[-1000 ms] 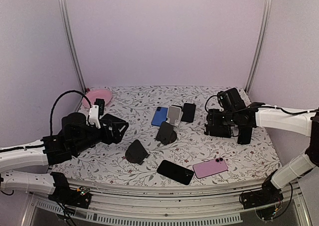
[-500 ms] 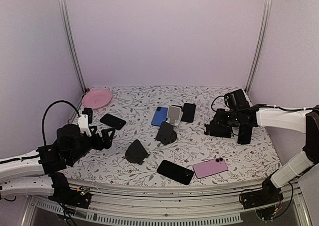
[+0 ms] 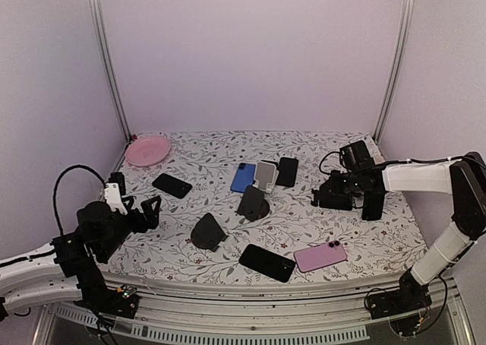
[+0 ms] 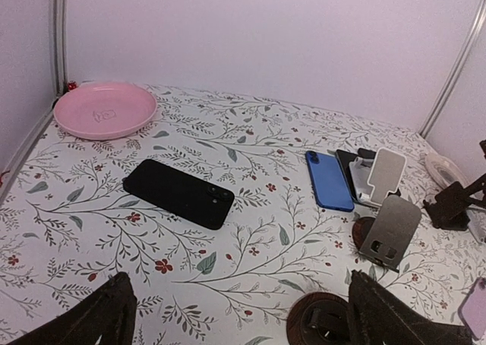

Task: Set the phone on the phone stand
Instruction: Adjust the phone stand at the center of the board.

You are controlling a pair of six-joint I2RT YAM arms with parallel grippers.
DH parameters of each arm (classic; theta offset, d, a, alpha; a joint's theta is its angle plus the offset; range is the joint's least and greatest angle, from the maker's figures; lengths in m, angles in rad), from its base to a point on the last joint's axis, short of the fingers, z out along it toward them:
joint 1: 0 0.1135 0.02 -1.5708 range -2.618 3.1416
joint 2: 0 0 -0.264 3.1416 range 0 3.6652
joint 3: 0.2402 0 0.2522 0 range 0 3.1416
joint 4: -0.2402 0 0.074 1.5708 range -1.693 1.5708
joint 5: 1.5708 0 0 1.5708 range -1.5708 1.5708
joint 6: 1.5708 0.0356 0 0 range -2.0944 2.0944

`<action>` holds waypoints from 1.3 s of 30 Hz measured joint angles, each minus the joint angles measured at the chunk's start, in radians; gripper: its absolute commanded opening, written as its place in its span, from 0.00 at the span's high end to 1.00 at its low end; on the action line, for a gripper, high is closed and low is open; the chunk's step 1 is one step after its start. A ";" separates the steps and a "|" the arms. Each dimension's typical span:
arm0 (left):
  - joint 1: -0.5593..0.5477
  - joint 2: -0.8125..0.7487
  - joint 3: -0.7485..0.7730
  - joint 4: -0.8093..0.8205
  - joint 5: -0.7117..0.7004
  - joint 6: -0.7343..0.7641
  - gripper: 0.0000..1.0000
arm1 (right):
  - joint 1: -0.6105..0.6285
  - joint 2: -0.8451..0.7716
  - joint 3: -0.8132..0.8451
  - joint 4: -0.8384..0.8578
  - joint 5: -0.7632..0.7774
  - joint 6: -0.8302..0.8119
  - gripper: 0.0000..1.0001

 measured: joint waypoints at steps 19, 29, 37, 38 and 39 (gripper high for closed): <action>0.007 -0.004 -0.035 0.056 0.021 0.044 0.03 | -0.005 0.040 0.034 0.042 -0.135 -0.094 0.97; 0.011 0.076 -0.035 0.071 0.040 0.052 0.03 | 0.060 0.006 0.041 -0.044 -0.260 -0.219 0.97; 0.012 0.080 -0.035 0.077 0.047 0.056 0.04 | 0.095 -0.011 0.066 -0.144 -0.288 -0.295 0.96; 0.012 0.080 -0.035 0.079 0.047 0.056 0.03 | 0.095 -0.011 0.072 -0.156 -0.286 -0.303 0.95; 0.013 0.080 -0.035 0.081 0.047 0.056 0.03 | 0.095 -0.011 0.080 -0.170 -0.283 -0.312 0.93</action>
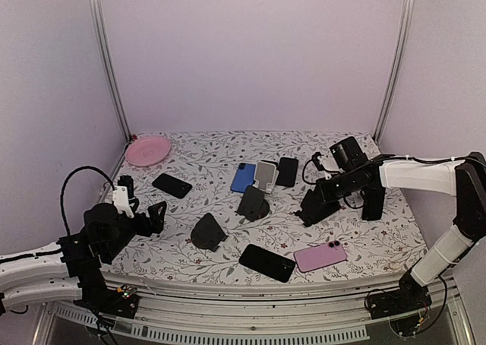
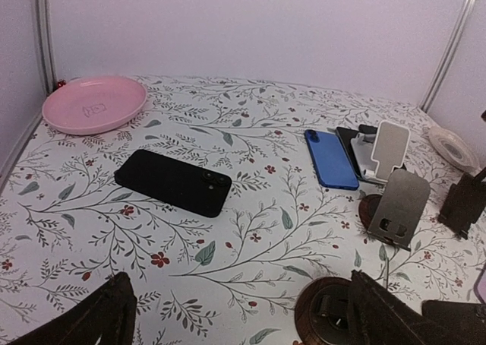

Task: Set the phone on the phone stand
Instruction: Adjust the phone stand at the center of the board.

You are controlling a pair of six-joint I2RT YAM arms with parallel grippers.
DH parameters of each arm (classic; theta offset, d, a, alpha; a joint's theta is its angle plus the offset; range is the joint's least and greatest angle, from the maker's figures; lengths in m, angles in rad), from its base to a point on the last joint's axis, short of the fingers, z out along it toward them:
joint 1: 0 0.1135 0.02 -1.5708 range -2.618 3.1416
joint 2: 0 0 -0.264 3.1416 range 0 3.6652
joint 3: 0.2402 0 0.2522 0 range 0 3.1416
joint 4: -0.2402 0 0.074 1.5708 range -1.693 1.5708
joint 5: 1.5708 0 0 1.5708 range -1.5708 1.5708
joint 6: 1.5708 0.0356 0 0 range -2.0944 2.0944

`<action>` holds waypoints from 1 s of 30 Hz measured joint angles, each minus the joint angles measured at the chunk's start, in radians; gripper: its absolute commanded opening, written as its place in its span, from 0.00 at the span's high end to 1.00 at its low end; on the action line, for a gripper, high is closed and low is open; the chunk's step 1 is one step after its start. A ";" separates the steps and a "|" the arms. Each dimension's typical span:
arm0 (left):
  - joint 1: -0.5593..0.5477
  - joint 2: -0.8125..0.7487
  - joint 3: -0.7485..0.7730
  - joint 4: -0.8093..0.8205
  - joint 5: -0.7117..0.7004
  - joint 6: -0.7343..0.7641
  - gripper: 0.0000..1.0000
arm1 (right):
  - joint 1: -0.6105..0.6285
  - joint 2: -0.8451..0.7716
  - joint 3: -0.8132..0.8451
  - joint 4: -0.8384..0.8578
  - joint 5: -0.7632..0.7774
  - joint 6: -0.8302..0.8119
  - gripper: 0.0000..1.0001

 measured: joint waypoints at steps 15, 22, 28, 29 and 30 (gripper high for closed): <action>0.003 0.000 0.000 0.007 0.004 0.003 0.03 | 0.016 0.013 0.053 -0.046 0.024 -0.024 0.82; 0.005 -0.002 0.000 0.007 0.004 0.003 0.03 | 0.043 -0.004 0.053 -0.050 0.048 0.016 0.54; 0.005 -0.003 0.000 0.007 0.004 0.004 0.03 | 0.103 -0.079 0.053 -0.049 0.087 0.060 0.43; 0.005 -0.006 0.000 0.007 0.004 0.004 0.03 | 0.115 -0.089 0.053 -0.047 0.090 0.069 0.42; 0.005 -0.006 0.000 0.007 0.004 0.004 0.03 | 0.125 -0.095 0.053 -0.045 0.091 0.076 0.41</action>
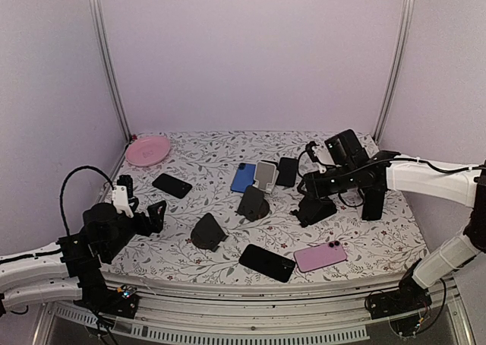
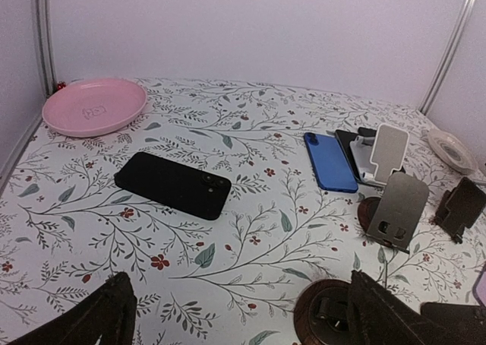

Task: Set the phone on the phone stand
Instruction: Adjust the phone stand at the center of the board, then move the phone stand to the center of the board.

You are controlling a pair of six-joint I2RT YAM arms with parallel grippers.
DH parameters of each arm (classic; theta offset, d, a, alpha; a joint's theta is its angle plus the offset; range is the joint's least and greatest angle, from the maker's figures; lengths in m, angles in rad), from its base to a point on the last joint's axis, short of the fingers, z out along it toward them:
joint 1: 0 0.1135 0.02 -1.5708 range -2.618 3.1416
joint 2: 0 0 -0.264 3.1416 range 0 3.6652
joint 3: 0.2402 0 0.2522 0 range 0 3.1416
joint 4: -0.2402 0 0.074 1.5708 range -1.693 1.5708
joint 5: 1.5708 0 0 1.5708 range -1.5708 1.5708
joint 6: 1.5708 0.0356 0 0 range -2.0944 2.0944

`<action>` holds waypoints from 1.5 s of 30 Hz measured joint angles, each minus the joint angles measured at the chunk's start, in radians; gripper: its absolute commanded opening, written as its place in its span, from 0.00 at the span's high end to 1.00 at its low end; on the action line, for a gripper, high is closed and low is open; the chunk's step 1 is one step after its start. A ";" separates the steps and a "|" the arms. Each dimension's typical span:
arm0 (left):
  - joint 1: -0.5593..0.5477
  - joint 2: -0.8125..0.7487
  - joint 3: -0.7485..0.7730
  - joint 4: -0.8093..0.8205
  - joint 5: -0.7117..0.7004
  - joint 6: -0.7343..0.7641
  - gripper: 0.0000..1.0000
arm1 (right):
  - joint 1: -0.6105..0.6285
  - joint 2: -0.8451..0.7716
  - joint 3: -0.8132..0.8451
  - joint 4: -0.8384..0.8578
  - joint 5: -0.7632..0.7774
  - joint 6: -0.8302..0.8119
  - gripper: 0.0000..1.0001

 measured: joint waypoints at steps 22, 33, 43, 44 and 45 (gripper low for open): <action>0.001 -0.001 0.000 0.001 0.000 0.000 0.03 | 0.120 0.070 -0.111 0.177 0.011 0.126 0.34; 0.001 -0.001 0.000 0.001 0.000 0.000 0.03 | 0.031 0.055 -0.190 0.192 0.020 0.132 0.33; 0.001 0.000 0.000 0.001 0.000 0.000 0.03 | -0.066 -0.011 -0.234 0.172 0.045 0.138 0.33; 0.001 0.001 0.000 0.001 0.000 0.000 0.03 | -0.070 -0.015 -0.234 0.167 0.054 0.140 0.33; 0.001 0.002 0.000 0.001 0.000 0.000 0.03 | -0.072 -0.018 -0.234 0.160 0.063 0.141 0.33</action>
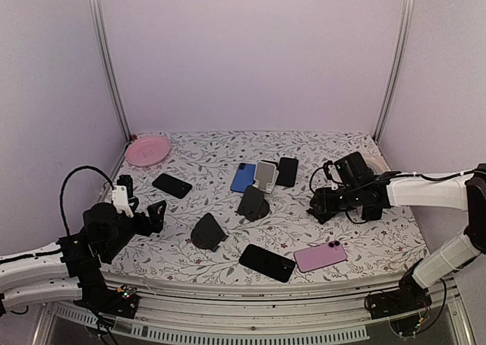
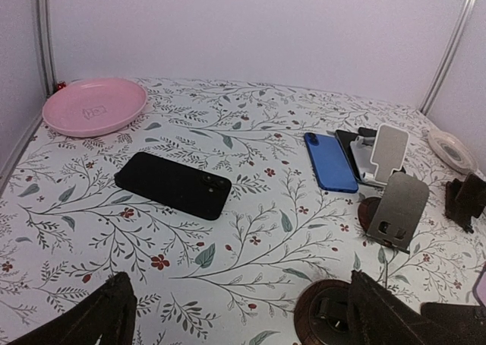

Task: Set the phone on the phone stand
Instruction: Move the phone stand to the center of the board, then pick up the phone stand at the center of the board.

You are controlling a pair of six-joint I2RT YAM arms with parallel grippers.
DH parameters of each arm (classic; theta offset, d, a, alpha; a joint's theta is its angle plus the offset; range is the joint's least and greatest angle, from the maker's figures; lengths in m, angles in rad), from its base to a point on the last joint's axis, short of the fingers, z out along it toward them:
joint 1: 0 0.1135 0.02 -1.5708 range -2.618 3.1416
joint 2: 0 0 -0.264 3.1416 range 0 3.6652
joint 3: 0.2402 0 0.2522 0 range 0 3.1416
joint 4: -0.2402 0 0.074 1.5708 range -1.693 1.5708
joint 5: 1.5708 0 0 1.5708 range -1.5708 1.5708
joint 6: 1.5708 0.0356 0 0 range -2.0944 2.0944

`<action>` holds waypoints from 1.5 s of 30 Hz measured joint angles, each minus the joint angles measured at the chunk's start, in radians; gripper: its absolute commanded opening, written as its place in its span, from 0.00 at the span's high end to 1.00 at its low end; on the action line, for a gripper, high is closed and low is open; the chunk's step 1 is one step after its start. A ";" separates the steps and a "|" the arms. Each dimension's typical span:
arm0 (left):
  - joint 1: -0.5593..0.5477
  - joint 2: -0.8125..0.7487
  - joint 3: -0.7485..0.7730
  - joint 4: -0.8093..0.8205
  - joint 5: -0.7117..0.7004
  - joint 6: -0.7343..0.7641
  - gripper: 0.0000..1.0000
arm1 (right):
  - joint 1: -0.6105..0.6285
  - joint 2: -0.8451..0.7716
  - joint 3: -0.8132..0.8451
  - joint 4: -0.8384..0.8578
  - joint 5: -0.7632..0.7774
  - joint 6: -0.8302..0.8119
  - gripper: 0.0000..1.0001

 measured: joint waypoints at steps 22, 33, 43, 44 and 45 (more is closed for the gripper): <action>0.001 0.017 0.000 0.000 0.000 0.000 0.03 | -0.003 -0.376 -0.060 -0.072 0.156 0.174 0.01; 0.002 0.017 0.000 0.000 0.000 0.000 0.03 | -0.004 -0.494 -0.113 -0.010 0.149 0.286 0.01; 0.002 0.015 0.000 0.000 0.000 0.000 0.03 | -0.004 -0.638 -0.078 -0.022 0.116 0.367 0.01; 0.002 0.015 0.000 0.000 0.000 0.000 0.03 | -0.004 -0.644 -0.071 -0.022 0.112 0.361 0.01; 0.002 0.015 0.000 0.000 0.000 0.000 0.03 | -0.004 -0.645 -0.063 -0.022 0.108 0.357 0.05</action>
